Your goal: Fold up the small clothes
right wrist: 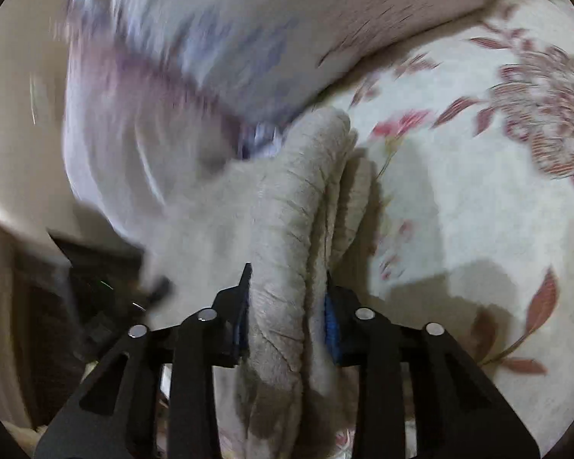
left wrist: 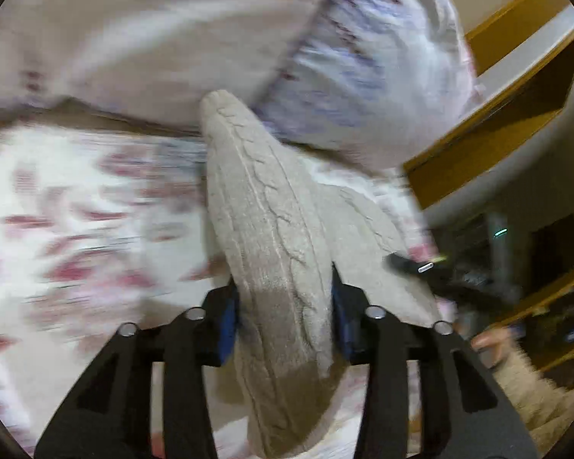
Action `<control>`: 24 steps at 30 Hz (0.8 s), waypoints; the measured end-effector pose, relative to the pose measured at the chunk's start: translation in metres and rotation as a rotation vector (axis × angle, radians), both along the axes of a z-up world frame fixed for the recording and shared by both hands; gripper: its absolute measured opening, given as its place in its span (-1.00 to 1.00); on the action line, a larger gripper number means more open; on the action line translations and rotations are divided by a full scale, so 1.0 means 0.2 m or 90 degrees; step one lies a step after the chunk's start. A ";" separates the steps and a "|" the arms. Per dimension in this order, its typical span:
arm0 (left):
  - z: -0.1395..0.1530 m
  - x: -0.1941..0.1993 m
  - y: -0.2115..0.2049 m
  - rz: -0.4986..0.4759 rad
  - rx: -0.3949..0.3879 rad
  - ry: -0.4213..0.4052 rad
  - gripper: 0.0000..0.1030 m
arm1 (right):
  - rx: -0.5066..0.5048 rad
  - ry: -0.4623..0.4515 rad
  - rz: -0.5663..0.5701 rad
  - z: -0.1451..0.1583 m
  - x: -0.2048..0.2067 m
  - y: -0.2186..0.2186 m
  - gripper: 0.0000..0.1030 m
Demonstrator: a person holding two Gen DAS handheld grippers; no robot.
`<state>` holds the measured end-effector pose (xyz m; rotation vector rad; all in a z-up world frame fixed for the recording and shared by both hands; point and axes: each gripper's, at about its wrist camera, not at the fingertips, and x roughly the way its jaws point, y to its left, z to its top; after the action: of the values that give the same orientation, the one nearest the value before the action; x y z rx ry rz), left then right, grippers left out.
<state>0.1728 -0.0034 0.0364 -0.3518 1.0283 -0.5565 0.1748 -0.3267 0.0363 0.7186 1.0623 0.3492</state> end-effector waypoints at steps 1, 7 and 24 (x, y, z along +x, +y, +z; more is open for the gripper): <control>-0.01 -0.02 0.07 0.034 0.058 -0.007 0.02 | 0.005 -0.012 -0.039 0.00 0.00 -0.01 -0.01; 0.00 -0.24 0.35 0.105 0.125 -0.028 0.55 | -0.048 0.016 -0.037 -0.06 0.21 0.15 -0.83; -0.16 -0.51 0.02 0.072 0.274 0.004 0.96 | -0.366 -0.116 -0.126 0.13 -0.51 0.27 0.97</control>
<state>0.0706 0.0015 0.0041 -0.0287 1.0959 -0.2225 0.0723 -0.2719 0.0632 0.2641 0.8508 -0.0671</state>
